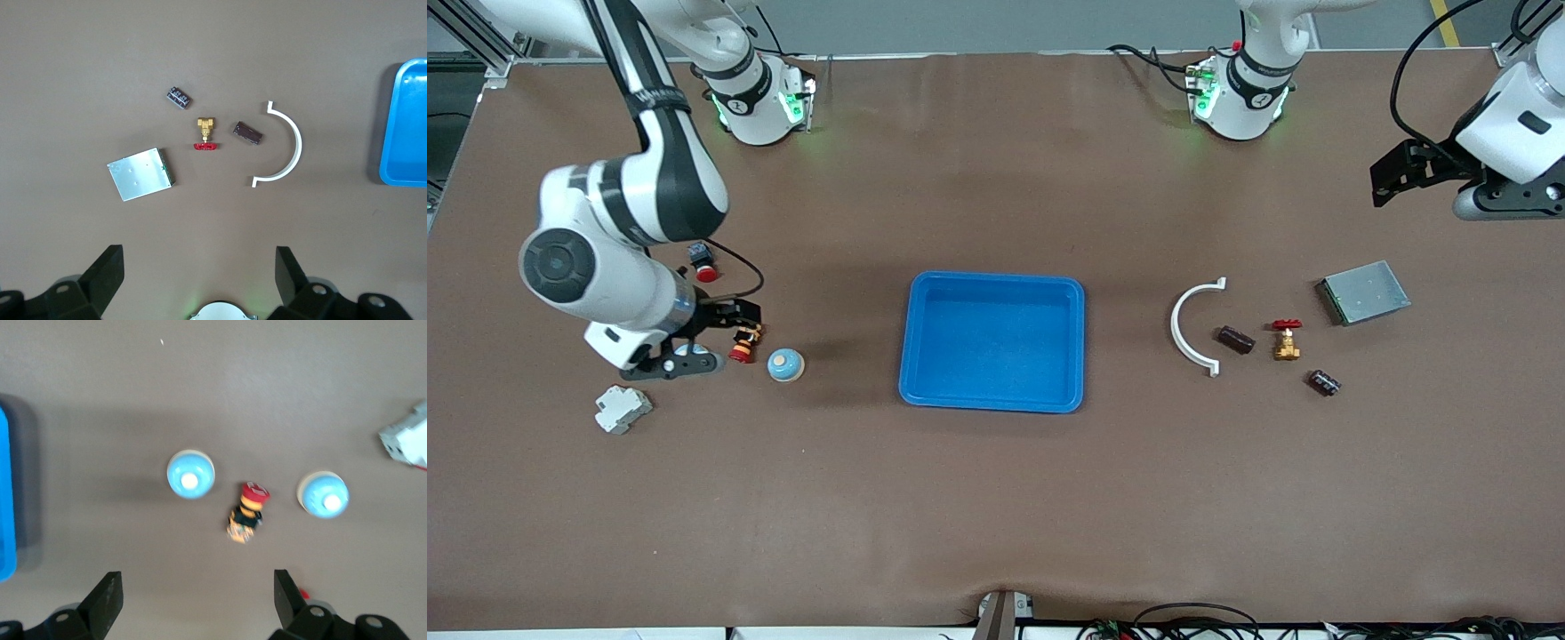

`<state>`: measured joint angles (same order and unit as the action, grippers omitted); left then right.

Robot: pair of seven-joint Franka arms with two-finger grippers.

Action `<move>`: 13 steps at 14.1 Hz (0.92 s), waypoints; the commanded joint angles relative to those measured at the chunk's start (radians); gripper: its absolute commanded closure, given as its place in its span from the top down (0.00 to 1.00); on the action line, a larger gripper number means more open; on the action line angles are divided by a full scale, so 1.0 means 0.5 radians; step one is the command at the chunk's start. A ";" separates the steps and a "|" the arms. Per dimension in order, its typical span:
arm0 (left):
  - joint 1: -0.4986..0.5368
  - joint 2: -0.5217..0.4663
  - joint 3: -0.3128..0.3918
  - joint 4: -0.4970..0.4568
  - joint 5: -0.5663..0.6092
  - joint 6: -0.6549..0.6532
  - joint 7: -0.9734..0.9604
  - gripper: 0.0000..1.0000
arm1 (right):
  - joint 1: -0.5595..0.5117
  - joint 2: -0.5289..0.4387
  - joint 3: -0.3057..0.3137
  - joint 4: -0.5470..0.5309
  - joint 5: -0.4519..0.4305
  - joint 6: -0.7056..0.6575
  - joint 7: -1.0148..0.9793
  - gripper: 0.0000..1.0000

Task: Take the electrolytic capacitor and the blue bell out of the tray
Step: 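Open the right gripper and withdraw it from the bell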

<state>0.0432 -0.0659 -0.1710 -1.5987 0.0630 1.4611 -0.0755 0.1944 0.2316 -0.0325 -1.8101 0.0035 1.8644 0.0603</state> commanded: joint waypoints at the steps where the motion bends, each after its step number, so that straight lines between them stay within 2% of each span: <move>1: 0.018 -0.034 -0.011 0.010 0.040 -0.020 0.050 1.00 | -0.115 -0.141 0.043 0.046 0.018 -0.176 0.008 1.00; 6: 0.027 -0.071 0.011 -0.012 0.006 0.081 0.056 1.00 | -0.266 -0.331 0.065 0.193 0.018 -0.360 -0.022 1.00; 7: 0.027 -0.074 0.011 -0.018 0.006 0.112 0.074 1.00 | -0.345 -0.380 0.144 0.196 0.018 -0.363 -0.019 1.00; 10: 0.119 -0.071 0.011 -0.021 -0.116 0.136 0.096 1.00 | -0.747 -0.524 0.512 0.193 0.014 -0.385 -0.019 1.00; 13: 0.119 -0.071 0.020 -0.018 -0.141 0.130 0.105 1.00 | -0.803 -0.626 0.525 0.273 -0.001 -0.519 -0.007 1.00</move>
<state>0.0967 -0.0835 -0.1631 -1.5977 0.0112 1.5184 -0.0462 -0.1673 -0.0431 0.2034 -1.6961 0.0033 1.6520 0.0553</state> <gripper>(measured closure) 0.000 0.000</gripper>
